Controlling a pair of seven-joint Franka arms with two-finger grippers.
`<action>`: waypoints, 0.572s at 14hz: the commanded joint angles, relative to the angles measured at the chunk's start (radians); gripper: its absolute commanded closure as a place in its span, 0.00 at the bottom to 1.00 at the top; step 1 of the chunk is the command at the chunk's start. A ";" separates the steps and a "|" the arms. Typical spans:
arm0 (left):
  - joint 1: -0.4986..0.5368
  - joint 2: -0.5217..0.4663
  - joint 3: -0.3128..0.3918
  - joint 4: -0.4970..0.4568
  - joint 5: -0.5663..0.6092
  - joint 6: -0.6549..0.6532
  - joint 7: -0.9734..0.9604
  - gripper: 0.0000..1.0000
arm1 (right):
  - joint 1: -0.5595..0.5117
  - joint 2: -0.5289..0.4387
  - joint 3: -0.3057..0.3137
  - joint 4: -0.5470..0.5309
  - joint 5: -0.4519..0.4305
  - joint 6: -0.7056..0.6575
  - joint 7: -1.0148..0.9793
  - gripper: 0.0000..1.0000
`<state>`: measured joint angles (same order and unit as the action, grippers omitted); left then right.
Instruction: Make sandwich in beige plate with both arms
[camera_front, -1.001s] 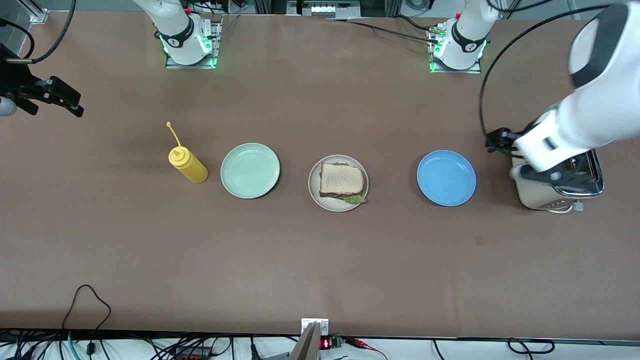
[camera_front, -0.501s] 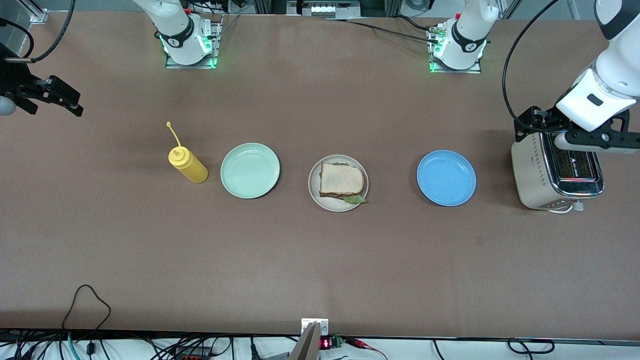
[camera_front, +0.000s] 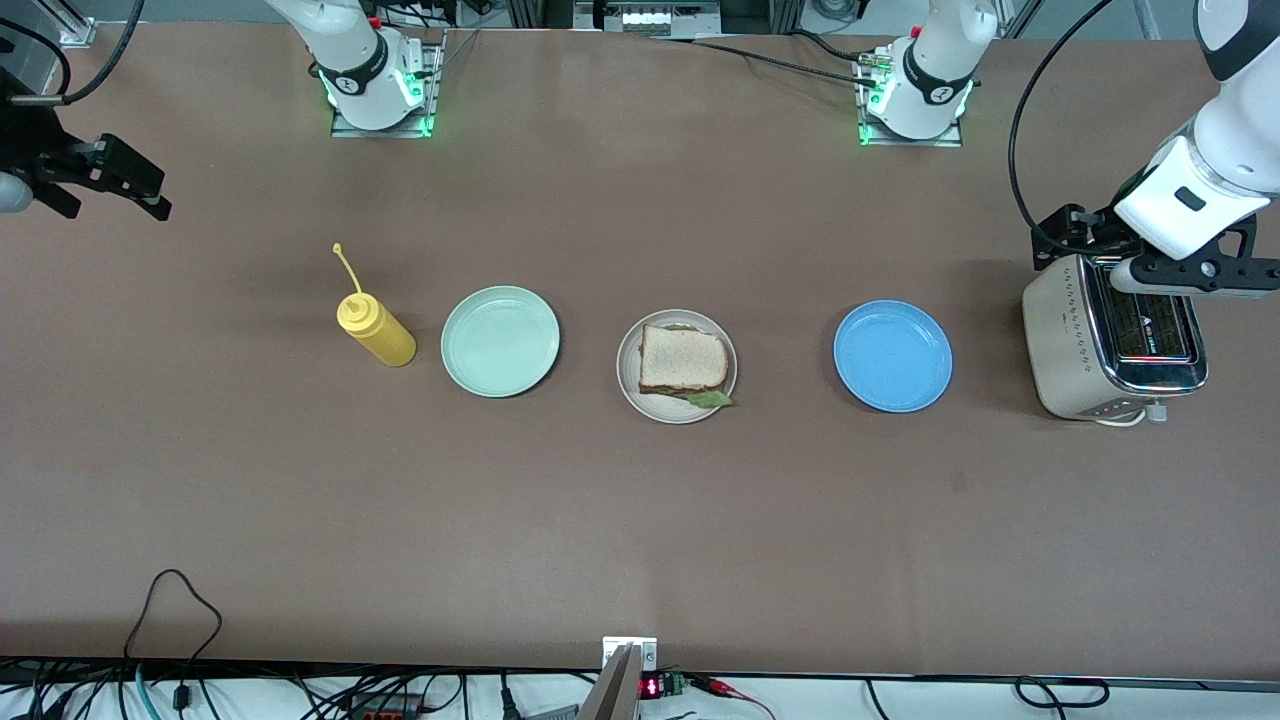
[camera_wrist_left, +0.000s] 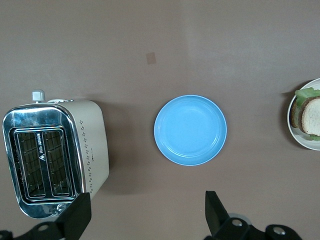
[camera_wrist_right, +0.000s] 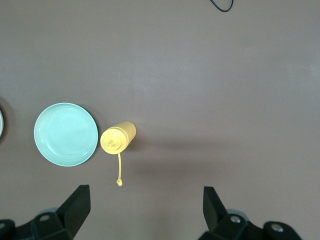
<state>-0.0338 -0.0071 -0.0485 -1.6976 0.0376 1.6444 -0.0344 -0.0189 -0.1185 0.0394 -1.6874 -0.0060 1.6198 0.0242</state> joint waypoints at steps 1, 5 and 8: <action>0.000 0.010 0.004 0.029 -0.015 -0.012 0.007 0.00 | 0.027 -0.012 -0.006 -0.003 0.011 -0.008 -0.006 0.00; -0.003 0.010 0.002 0.030 -0.013 -0.014 0.007 0.00 | 0.047 0.046 -0.012 0.012 -0.002 0.031 -0.020 0.00; -0.015 0.012 0.001 0.032 -0.007 -0.014 0.001 0.00 | 0.054 0.056 -0.012 0.049 -0.006 0.025 -0.026 0.00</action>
<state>-0.0391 -0.0068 -0.0502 -1.6928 0.0373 1.6445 -0.0344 0.0232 -0.0724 0.0384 -1.6848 -0.0071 1.6563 0.0197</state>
